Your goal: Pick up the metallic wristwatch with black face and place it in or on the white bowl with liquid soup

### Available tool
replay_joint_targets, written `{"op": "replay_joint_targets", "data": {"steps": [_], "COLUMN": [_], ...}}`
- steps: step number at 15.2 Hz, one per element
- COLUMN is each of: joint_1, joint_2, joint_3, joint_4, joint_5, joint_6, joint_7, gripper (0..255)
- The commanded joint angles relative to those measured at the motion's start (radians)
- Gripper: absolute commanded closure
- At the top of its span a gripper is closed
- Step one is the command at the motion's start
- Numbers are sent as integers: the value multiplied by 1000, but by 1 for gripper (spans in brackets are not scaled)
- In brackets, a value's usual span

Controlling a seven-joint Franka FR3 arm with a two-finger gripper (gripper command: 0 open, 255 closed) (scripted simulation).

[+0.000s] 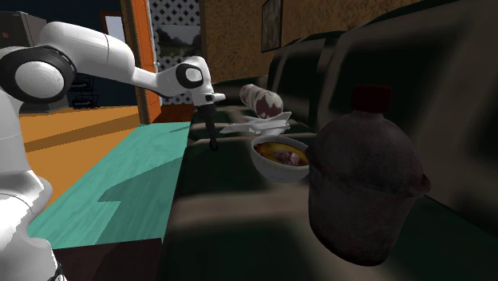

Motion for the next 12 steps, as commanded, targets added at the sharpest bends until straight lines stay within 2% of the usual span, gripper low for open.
{"op": "replay_joint_targets", "data": {"steps": [1, 8, 9, 12], "joint_1": [-4, -4, -4, -4], "joint_2": [-1, -1, -1, -1], "joint_3": [-3, -3, -3, -3], "joint_4": [-22, -22, -22, -22], "joint_5": [-1, -1, -1, -1], "joint_6": [23, 23, 23, 23], "joint_7": [1, 1, 1, 1], "gripper": [0, 0, 255, 255]}}
